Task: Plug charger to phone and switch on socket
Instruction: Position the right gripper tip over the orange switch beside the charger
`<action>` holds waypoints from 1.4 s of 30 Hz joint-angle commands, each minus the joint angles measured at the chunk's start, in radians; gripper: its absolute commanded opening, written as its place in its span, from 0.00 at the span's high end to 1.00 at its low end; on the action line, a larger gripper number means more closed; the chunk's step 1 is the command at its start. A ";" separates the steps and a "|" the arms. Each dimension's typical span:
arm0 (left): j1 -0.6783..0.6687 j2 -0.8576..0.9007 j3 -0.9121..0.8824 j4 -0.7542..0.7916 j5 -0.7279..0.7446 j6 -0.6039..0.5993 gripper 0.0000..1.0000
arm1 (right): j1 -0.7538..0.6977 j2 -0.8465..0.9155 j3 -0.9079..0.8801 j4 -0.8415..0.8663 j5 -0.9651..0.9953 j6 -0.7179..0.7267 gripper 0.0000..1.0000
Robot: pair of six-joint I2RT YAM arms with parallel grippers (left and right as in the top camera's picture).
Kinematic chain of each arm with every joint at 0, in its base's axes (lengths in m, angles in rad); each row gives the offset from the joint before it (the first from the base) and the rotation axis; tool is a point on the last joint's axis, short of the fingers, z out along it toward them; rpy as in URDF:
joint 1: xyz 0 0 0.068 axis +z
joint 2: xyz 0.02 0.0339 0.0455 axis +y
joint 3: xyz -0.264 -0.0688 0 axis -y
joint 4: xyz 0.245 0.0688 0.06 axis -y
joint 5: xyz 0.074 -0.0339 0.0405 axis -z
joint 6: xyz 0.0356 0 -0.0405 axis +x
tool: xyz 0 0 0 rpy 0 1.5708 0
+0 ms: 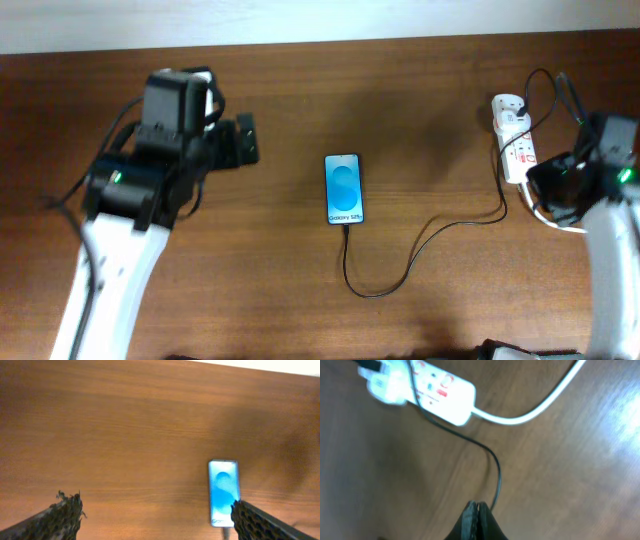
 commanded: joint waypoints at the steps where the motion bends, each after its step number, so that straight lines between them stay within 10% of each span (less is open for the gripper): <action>1: 0.000 -0.285 -0.006 -0.090 -0.157 -0.007 0.00 | -0.055 0.246 0.238 -0.056 -0.101 -0.103 0.96; 11: 0.000 -0.549 -0.006 -0.355 -0.301 -0.006 0.00 | -0.080 0.702 0.614 -0.113 -0.241 -0.085 0.96; 42: 0.008 -0.713 -0.006 -0.520 -0.301 -0.006 0.01 | -0.099 0.890 0.614 0.211 -0.338 0.058 0.96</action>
